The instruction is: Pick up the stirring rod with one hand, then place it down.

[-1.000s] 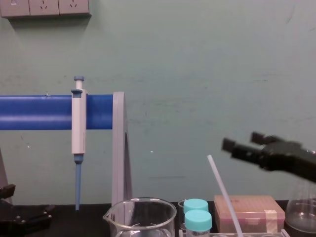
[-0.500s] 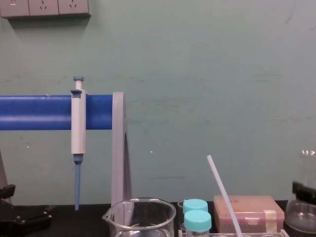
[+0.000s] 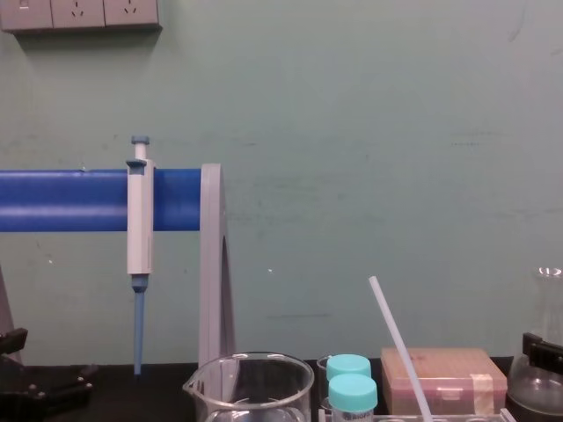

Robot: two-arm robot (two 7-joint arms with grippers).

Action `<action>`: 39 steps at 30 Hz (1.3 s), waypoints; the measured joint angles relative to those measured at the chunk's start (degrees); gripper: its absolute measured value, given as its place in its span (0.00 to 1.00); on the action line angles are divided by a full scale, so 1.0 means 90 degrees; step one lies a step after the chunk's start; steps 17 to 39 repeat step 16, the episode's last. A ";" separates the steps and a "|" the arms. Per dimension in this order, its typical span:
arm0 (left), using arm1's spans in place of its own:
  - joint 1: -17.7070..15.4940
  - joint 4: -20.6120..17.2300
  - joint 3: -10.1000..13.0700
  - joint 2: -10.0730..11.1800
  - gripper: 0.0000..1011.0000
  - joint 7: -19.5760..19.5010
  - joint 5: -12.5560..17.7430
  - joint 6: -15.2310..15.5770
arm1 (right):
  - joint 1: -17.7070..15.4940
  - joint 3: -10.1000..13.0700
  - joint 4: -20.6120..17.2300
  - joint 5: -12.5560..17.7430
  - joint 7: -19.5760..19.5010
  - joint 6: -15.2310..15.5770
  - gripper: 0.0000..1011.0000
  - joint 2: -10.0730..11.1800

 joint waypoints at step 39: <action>0.0000 0.0000 0.0000 0.0000 0.99 0.0000 0.0000 0.0000 | -0.0001 0.0000 -0.0019 0.0008 -0.0017 -0.0018 0.99 0.0008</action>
